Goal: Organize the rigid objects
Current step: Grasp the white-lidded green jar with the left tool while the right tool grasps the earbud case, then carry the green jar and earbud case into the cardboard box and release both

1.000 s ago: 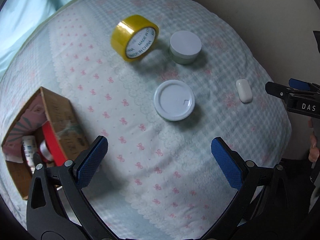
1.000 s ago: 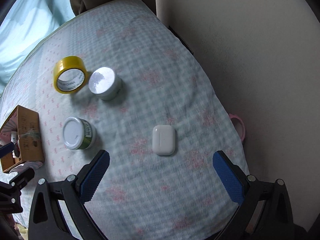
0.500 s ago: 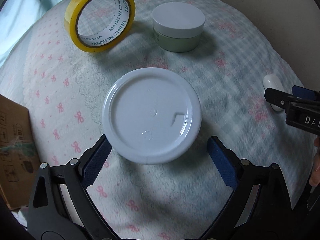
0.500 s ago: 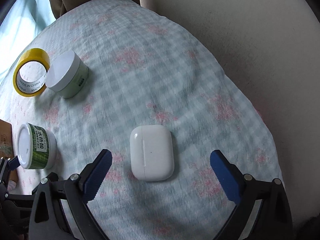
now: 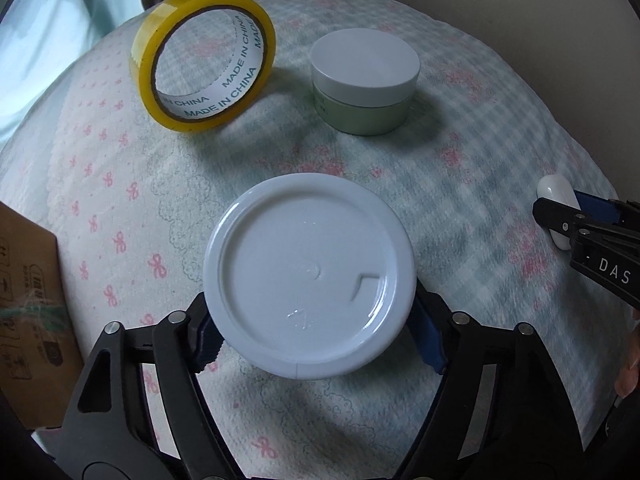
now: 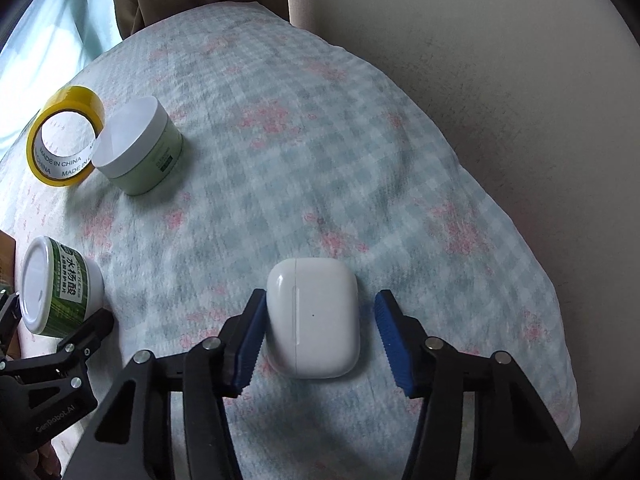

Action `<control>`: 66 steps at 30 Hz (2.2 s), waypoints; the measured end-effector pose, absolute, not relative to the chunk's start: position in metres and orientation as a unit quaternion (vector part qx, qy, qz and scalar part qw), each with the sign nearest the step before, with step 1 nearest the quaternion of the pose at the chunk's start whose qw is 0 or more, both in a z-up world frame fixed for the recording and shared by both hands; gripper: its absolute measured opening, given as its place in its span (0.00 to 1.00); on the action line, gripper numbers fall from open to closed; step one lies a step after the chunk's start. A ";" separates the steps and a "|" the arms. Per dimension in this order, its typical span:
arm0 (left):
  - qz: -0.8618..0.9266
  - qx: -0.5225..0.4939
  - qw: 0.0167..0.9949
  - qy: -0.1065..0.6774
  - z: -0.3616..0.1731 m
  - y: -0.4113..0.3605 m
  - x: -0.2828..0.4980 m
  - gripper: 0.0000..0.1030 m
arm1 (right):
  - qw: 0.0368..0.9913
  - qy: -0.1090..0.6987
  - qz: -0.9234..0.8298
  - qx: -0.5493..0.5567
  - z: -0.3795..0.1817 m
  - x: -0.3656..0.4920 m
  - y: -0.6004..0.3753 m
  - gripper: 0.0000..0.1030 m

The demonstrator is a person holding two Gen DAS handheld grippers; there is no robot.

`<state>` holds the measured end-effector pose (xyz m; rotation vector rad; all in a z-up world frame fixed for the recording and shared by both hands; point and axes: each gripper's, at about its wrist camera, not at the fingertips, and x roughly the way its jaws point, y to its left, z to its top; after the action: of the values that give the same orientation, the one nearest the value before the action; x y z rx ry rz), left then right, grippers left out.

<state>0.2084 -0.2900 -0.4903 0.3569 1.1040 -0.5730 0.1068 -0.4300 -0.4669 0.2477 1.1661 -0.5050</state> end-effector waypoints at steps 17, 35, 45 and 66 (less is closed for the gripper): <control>-0.269 0.148 0.806 0.505 -0.478 -0.280 0.216 0.66 | 0.799 0.547 -0.234 0.091 -0.463 0.113 -0.425 0.40; -0.267 0.103 0.844 0.454 -0.367 -0.257 0.223 0.66 | 0.827 0.504 -0.237 0.078 -0.377 0.119 -0.412 0.40; -0.246 0.070 0.864 0.433 -0.261 -0.199 0.229 0.66 | 0.851 0.468 -0.230 0.056 -0.270 0.118 -0.358 0.40; -0.173 0.046 0.873 0.454 -0.168 0.044 0.241 0.66 | 0.871 0.478 -0.088 0.074 -0.174 0.185 -0.141 0.40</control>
<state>0.2411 0.0435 -0.1682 0.0966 0.9476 -0.3622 0.1848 -0.1406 -0.1737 0.1542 1.0002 -0.1839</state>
